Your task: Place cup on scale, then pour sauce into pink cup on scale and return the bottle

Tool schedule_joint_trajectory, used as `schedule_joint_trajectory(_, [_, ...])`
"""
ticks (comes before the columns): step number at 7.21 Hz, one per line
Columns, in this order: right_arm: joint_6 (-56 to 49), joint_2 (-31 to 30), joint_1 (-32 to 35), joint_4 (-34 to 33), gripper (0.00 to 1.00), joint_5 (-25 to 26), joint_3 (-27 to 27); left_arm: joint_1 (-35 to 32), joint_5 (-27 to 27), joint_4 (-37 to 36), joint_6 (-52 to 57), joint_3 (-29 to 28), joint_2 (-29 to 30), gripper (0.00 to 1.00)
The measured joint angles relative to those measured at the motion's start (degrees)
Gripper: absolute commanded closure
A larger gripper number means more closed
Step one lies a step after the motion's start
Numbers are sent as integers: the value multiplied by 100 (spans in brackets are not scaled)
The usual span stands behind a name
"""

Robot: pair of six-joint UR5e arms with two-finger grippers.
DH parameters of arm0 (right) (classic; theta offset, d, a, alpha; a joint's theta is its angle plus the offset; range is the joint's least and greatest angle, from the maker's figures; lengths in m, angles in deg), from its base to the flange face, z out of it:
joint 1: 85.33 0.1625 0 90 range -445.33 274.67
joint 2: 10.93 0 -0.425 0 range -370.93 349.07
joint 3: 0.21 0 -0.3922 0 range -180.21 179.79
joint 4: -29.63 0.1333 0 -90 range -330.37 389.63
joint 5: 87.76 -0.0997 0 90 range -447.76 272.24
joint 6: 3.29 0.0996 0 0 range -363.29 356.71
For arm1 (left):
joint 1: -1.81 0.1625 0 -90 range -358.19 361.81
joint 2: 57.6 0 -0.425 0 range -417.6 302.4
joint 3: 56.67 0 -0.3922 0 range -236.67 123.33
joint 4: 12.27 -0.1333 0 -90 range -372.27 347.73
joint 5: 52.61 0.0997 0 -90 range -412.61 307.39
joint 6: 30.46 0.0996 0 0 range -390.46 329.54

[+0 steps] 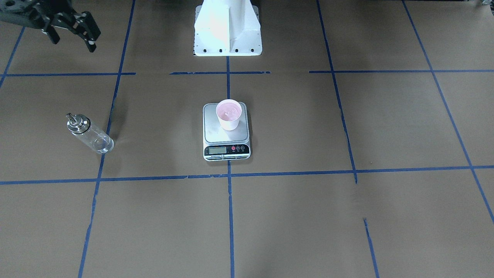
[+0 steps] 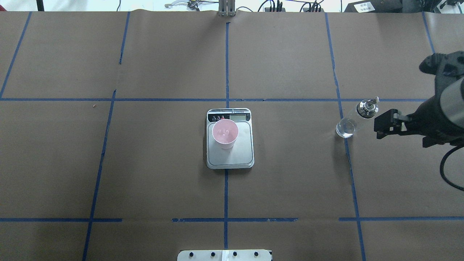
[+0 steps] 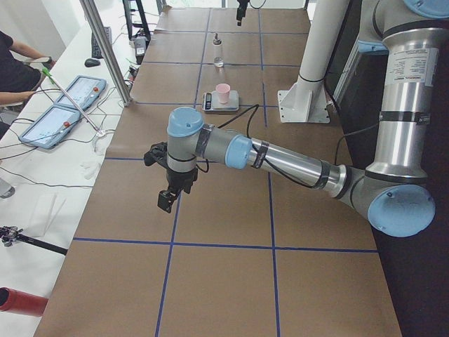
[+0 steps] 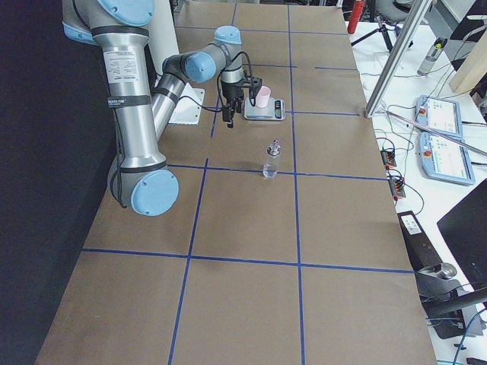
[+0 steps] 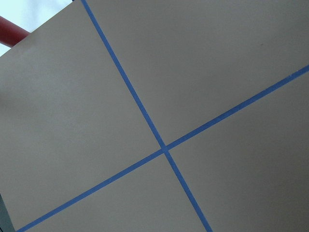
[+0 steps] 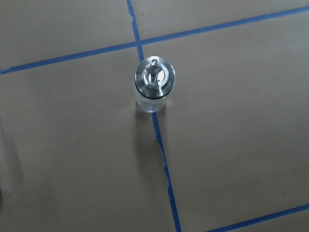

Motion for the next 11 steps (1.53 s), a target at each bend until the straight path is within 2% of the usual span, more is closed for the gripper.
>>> schedule_joint_trajectory(1, [-955,137,631,-224,0,-209,-248,0,-2,0,1,23,3,0])
schedule_joint_trajectory(3, [-3002,217,1833,-265,0,-706,-1188,0,-4,-2,3,43,10,0])
schedule_joint_trajectory(5, [-5170,176,2879,95,0,-1221,-2418,0,-34,-31,25,44,-21,0])
schedule_joint_trajectory(6, [-6088,91,3239,480,0,-1372,-3071,0,-52,-54,40,45,-61,0])
schedule_joint_trajectory(7, [-6705,-16,3491,959,0,-1484,-3685,0,-60,-65,48,37,-86,0])
schedule_joint_trajectory(9, [-7044,-296,3710,1998,0,-1744,-4675,0,-65,-70,59,-5,-120,0])
schedule_joint_trajectory(11, [-7068,-668,3737,3107,0,-1798,-5098,0,-73,-70,62,-29,-304,0])
